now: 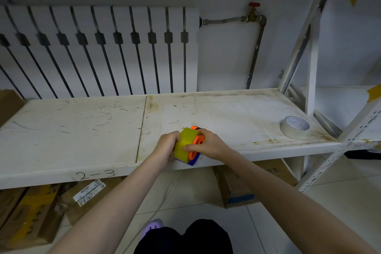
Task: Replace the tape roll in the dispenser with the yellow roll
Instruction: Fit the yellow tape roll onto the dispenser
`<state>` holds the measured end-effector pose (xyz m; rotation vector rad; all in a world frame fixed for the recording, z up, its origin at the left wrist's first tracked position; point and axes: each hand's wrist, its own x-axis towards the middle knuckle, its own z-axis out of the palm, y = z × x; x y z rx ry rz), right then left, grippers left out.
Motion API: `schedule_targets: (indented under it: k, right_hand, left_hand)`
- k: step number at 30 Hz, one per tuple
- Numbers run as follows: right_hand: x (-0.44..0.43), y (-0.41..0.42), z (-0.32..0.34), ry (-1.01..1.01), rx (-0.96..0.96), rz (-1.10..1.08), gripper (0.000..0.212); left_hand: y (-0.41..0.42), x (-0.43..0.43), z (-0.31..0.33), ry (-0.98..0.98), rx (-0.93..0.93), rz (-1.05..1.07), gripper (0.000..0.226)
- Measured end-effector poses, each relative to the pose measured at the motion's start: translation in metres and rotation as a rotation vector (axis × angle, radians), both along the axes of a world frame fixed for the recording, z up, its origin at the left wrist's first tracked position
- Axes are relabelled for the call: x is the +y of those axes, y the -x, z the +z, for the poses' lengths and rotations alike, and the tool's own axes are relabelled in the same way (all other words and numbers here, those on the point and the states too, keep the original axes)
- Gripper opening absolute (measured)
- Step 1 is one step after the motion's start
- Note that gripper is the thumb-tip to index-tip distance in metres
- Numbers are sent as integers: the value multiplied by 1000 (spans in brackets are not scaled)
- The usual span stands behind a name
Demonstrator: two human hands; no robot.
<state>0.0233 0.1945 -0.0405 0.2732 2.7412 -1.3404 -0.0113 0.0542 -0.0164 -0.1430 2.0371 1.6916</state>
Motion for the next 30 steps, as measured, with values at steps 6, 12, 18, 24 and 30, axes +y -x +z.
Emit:
schedule_targets:
  k: [6, 12, 18, 24, 30]
  right_hand:
    - [-6, -8, 0, -339, 119, 107, 115]
    - [-11, -7, 2, -571, 263, 96, 95]
    - [-8, -6, 4, -519, 220, 72, 93]
    - [-9, -3, 6, -503, 178, 68, 93]
    - [-8, -4, 10, -358, 126, 51, 91]
  left_hand:
    - [2, -3, 4, 52, 12, -52, 7]
    - [-1, 1, 6, 8, -8, -12, 11]
    - [-2, 2, 0, -15, -28, 9, 10]
    - [0, 0, 0, -40, -65, 14, 3]
    - [-4, -1, -7, -49, -48, 25, 25]
